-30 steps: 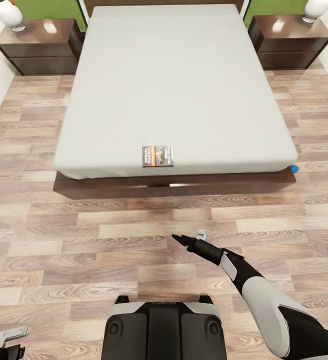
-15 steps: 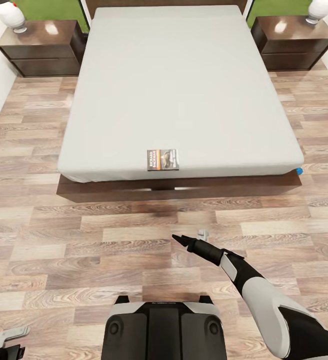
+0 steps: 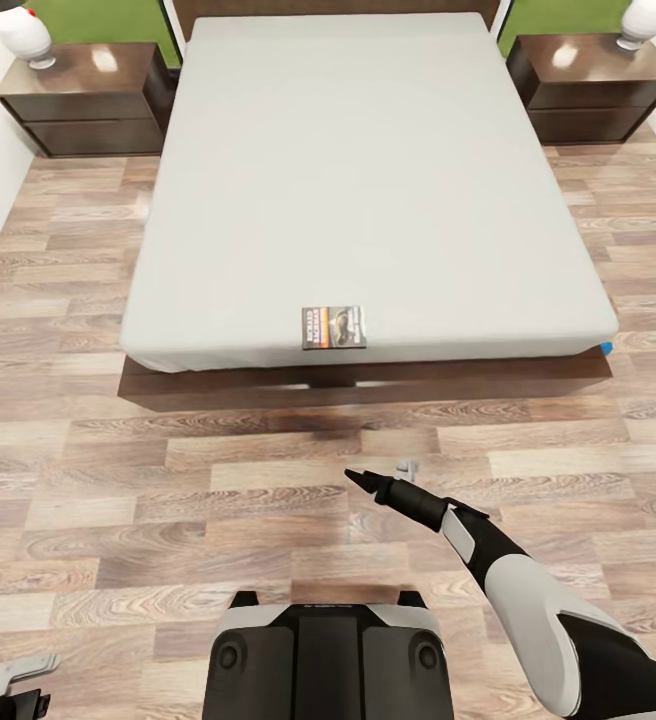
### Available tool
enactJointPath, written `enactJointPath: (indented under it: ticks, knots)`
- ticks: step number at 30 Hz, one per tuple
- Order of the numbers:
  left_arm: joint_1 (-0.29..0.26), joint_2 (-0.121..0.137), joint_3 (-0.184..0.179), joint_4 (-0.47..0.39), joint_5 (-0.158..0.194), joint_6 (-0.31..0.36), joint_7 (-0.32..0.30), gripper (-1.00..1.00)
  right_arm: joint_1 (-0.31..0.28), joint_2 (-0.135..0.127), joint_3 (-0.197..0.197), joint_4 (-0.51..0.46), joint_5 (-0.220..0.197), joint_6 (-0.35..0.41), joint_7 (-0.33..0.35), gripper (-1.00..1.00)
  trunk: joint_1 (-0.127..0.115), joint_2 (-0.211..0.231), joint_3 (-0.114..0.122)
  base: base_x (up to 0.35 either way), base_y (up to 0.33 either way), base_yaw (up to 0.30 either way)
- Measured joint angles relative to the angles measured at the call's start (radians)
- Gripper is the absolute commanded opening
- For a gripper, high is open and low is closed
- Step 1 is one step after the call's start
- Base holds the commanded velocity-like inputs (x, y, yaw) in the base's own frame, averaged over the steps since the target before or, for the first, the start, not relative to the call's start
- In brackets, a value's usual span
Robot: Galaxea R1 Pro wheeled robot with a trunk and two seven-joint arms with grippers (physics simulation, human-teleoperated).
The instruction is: In the bedroom, move the book from the bed onto either nightstand, and place the two sandals side by side next to the bed.
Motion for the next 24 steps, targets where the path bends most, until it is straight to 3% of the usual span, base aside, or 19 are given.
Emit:
enactJointPath:
  ticks: [17, 24]
  knots:
    - [0.0, 0.0, 0.0, 0.0, 0.0, -0.001, 0.0, 1.0, 0.002, -0.002, 0.001, -0.001, -0.002, -0.036, 0.009, 1.0, 0.0, 0.0, 0.0, 0.037, 0.075, 0.0]
    - [0.0, 0.0, 0.0, 0.0, 0.0, -0.001, 0.0, 1.0, 0.002, -0.002, 0.001, -0.002, -0.002, -0.04, 0.012, 1.0, 0.0, 0.0, 0.0, 0.151, 0.073, 0.0]
